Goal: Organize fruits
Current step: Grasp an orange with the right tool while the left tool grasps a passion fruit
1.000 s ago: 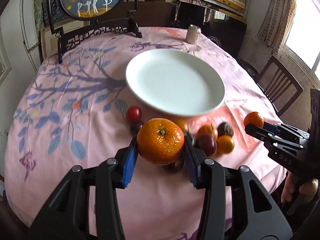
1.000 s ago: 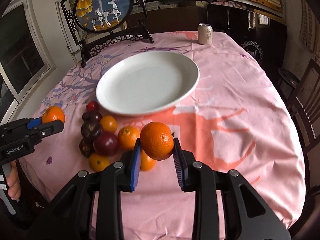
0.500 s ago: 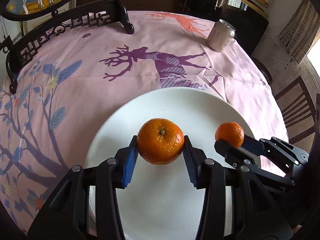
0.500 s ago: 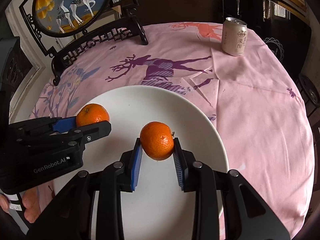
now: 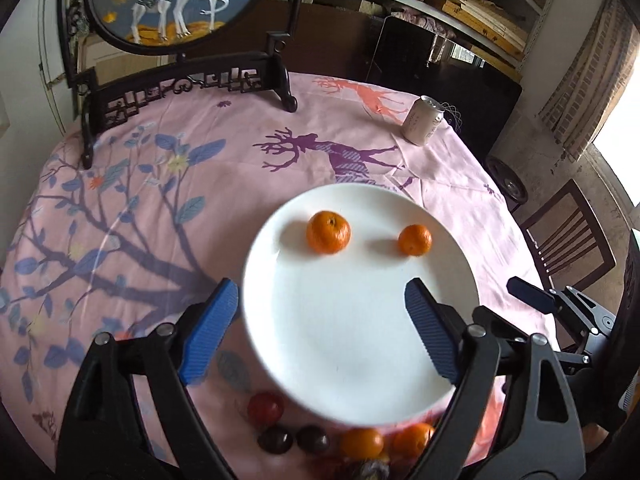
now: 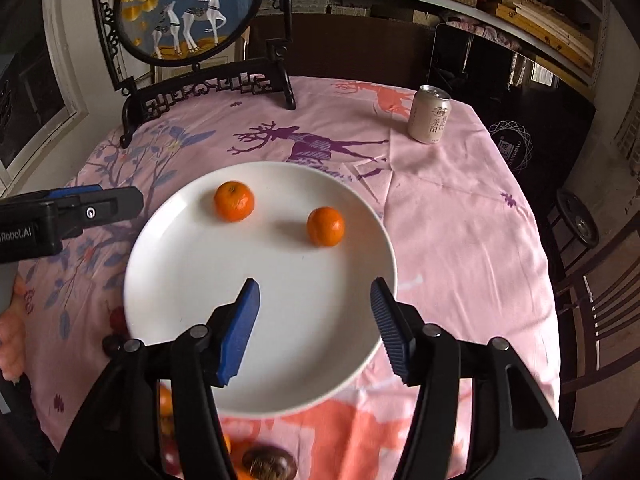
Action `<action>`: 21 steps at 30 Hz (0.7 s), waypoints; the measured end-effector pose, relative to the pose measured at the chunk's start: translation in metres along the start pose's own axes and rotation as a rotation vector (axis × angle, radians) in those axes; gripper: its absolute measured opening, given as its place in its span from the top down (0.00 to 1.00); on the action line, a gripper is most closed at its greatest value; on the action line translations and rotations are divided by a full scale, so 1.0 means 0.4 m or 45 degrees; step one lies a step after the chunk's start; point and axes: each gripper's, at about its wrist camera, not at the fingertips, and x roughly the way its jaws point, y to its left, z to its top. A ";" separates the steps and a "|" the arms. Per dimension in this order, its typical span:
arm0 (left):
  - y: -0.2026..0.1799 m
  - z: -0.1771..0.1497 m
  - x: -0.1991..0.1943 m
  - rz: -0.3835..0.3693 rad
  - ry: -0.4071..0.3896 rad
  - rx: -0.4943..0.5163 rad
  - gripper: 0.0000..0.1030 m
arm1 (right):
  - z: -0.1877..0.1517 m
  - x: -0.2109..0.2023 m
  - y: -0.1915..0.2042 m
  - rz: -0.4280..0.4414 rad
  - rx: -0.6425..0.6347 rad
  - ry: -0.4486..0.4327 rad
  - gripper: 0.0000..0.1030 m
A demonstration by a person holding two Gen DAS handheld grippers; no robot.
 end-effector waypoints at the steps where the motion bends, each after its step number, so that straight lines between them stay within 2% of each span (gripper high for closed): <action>1: 0.001 -0.040 -0.029 0.017 -0.018 0.008 0.13 | -0.041 -0.028 0.010 0.010 0.007 -0.011 0.43; 5: 0.016 -0.210 -0.099 0.006 -0.038 -0.016 0.10 | -0.199 -0.107 0.047 0.043 0.067 -0.041 0.43; 9: 0.034 -0.320 -0.116 0.026 -0.010 -0.020 0.10 | -0.276 -0.156 0.070 0.032 0.122 -0.063 0.43; 15: 0.054 -0.397 -0.142 0.120 -0.022 0.013 0.10 | -0.311 -0.192 0.076 -0.012 0.143 -0.078 0.39; 21: 0.061 -0.458 -0.136 0.180 0.029 0.067 0.10 | -0.369 -0.139 0.118 0.033 0.112 0.004 0.39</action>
